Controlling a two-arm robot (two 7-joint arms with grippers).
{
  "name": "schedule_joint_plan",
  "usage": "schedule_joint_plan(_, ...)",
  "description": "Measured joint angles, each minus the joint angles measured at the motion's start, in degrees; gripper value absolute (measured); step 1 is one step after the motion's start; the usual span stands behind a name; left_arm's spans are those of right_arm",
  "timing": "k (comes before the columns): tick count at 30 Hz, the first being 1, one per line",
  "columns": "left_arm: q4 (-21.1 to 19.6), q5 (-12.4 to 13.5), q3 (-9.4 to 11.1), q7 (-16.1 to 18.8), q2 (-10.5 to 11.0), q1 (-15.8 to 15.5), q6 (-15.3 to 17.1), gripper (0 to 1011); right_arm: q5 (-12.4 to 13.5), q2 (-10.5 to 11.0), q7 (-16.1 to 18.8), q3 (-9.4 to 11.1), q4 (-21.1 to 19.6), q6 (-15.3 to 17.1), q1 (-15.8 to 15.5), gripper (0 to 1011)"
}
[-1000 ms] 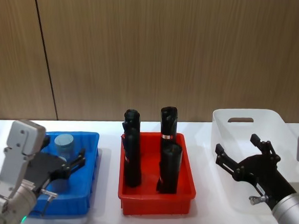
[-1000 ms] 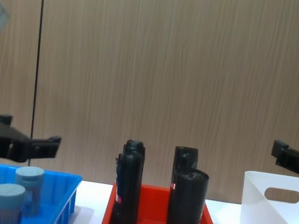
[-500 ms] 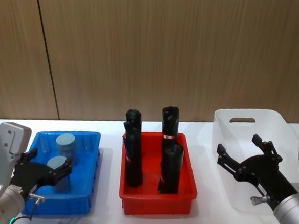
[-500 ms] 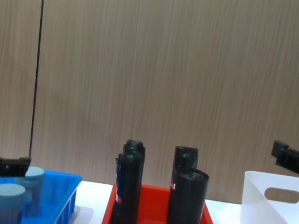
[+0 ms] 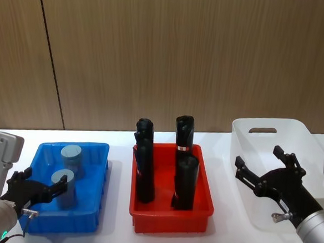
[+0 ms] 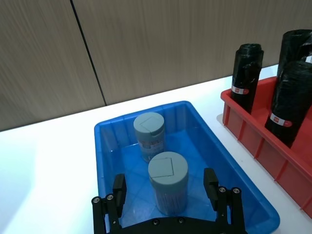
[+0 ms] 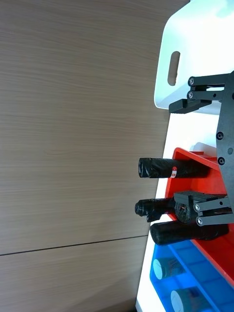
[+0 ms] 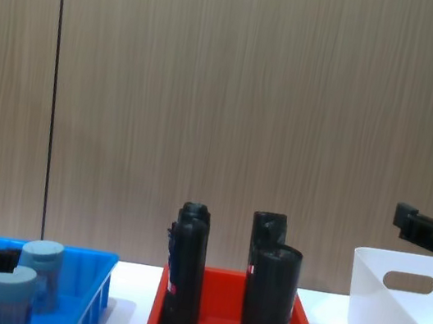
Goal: Pick the cotton swabs from the blue box and place them into the white box.
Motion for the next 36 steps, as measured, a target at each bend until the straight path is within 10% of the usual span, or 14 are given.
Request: schedule_joint_plan(36,15.6,-3.4,-0.8,-11.2,-3.8,-9.1,2.5,1004,0.0,0.0,0.0,0.0,0.0,0.0,0.0,1002)
